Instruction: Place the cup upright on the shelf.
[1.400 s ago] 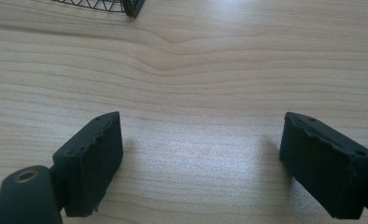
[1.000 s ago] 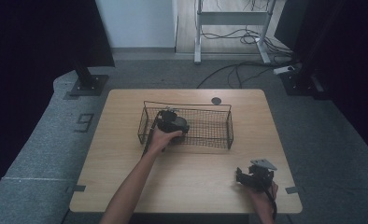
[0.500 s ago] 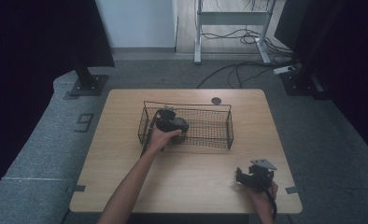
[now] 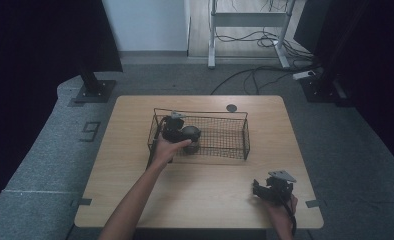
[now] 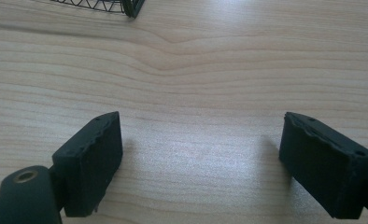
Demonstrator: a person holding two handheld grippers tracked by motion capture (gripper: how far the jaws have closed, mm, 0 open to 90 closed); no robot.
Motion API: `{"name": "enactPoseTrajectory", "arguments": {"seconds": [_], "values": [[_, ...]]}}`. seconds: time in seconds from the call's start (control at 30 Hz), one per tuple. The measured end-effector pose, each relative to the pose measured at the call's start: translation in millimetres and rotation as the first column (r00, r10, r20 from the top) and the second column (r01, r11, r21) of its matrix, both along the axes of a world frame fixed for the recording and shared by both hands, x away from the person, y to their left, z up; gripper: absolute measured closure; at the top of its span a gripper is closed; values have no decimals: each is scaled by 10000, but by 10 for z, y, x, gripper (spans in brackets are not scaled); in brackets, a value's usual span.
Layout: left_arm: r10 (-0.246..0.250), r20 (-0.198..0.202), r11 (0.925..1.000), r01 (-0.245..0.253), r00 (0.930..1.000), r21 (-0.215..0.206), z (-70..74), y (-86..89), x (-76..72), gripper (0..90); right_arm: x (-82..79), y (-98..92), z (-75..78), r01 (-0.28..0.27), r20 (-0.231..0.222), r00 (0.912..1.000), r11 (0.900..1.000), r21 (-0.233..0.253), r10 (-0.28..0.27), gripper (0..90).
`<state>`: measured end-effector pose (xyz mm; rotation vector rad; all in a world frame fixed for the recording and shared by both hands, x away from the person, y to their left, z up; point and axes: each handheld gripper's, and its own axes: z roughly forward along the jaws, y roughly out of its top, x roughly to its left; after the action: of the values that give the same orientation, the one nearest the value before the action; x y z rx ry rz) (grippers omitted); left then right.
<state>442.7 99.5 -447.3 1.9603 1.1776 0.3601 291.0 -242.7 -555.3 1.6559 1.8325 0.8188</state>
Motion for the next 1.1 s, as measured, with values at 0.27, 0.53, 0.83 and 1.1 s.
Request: {"name": "enactPoseTrajectory", "arguments": {"seconds": [0.27, 0.53, 0.83, 1.1], "values": [[-431, 308, 9988, 438, 9986, -228, 8, 152, -296, 113, 1, 0, 0, -3, 18, 10000, 10000, -29, 3, 133], [-666, 330, 9974, 674, 9972, -240, -141, 346, -626, 118, -1, 2, 2, 18, -9, 10000, 10000, -4, -18, 133], [-895, 358, 9958, 900, 9953, -140, -327, 442, -944, 118, 0, 2, 2, 17, -9, 10000, 10000, -7, -17, 133], [-820, 123, 9957, 824, 9966, -421, -513, 560, -1189, 120, 0, 2, 1, 17, -7, 10000, 10000, -5, -17, 133]]}}
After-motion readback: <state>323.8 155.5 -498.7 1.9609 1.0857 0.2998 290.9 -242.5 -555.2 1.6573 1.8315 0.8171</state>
